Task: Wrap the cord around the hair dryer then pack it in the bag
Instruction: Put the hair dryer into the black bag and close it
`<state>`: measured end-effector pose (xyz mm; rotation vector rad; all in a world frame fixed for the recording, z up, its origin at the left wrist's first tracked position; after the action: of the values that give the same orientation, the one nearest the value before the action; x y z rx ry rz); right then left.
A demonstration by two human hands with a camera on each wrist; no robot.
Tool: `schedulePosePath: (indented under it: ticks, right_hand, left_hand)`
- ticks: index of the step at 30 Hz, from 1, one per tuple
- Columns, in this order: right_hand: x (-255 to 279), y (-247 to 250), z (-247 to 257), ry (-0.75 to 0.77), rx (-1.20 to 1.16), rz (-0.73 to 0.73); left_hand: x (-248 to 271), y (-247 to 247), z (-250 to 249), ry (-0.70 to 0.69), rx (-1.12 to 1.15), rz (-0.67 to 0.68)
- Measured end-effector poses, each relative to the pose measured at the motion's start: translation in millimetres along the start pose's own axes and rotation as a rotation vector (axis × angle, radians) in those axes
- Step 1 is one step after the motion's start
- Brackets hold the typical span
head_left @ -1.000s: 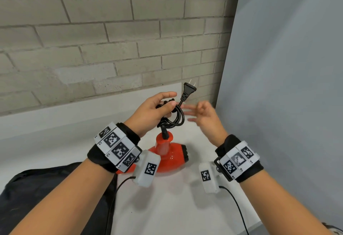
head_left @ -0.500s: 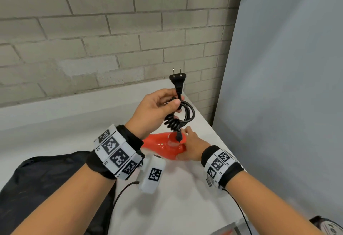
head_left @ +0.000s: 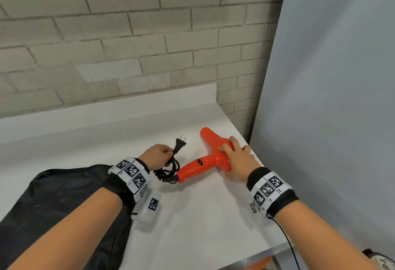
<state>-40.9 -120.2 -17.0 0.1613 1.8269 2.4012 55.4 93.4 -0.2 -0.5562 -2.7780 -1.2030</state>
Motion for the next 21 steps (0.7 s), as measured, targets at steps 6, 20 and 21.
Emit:
schedulePosePath:
  ticks: [6, 20, 21]
  right_hand:
    - [9.8, -5.1, 9.2, 0.096, 0.104, 0.014]
    - [15.9, -5.7, 49.6, -0.107, 0.285, 0.067]
    - [15.2, -4.1, 57.8, -0.123, 0.287, 0.07]
  left_hand:
    - [-7.6, -10.7, 15.4, 0.007, -0.284, 0.172]
    - [-0.4, 10.7, 52.9, 0.115, -0.078, 0.03]
    - [2.3, 16.8, 58.5, 0.13, -0.05, 0.062]
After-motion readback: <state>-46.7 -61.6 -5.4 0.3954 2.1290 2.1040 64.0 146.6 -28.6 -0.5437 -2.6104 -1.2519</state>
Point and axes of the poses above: each hand's wrist, its own x-axis away from the middle knuckle, its own y-axis out of the back of the hand, z = x × y, the point moved 3 cm from there along -x, towards the middle knuckle, and after that the axes turned 6 degrees about -z, right-handed, at the moved point
